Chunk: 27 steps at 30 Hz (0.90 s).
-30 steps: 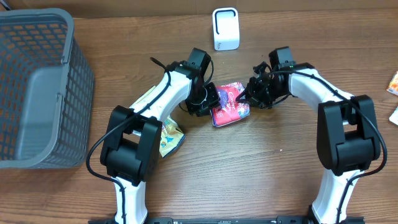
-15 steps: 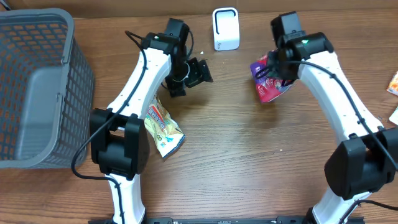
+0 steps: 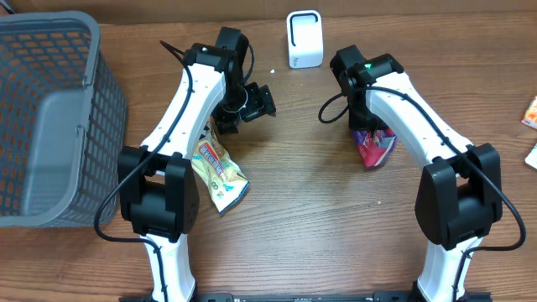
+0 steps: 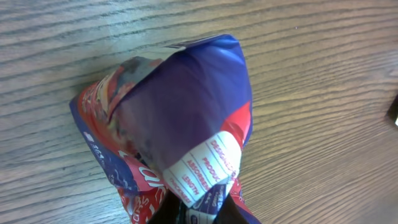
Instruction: Scan the item barcode
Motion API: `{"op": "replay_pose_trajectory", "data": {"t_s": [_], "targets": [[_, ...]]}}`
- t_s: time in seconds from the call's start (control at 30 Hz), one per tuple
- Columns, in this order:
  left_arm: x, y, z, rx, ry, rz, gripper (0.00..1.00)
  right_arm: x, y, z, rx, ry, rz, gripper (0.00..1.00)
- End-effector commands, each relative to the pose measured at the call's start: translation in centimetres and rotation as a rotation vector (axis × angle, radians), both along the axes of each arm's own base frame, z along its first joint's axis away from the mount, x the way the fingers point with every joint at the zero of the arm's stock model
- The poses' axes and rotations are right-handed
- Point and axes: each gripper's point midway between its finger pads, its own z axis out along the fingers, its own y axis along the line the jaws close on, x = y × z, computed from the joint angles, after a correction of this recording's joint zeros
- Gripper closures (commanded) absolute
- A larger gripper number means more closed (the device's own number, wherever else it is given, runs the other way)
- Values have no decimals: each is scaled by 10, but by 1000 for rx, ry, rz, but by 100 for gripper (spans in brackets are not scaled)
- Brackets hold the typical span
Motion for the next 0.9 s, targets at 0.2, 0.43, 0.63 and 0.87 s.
{"op": "replay_pose_trajectory", "data": {"t_s": [0.2,0.43,0.63,0.87], "targets": [[6,3,2,15,-31,-46,0,-32,75,-20,230,123,48,70],[6,3,2,15,-30,-47,0,-36,119,-3,397,146,107,44],[5,5,1,27,-31,-54,0,-2,102,68,514,55,127,3],[5,5,1,27,-31,-57,0,25,31,81,567,4,-6,1]]}}
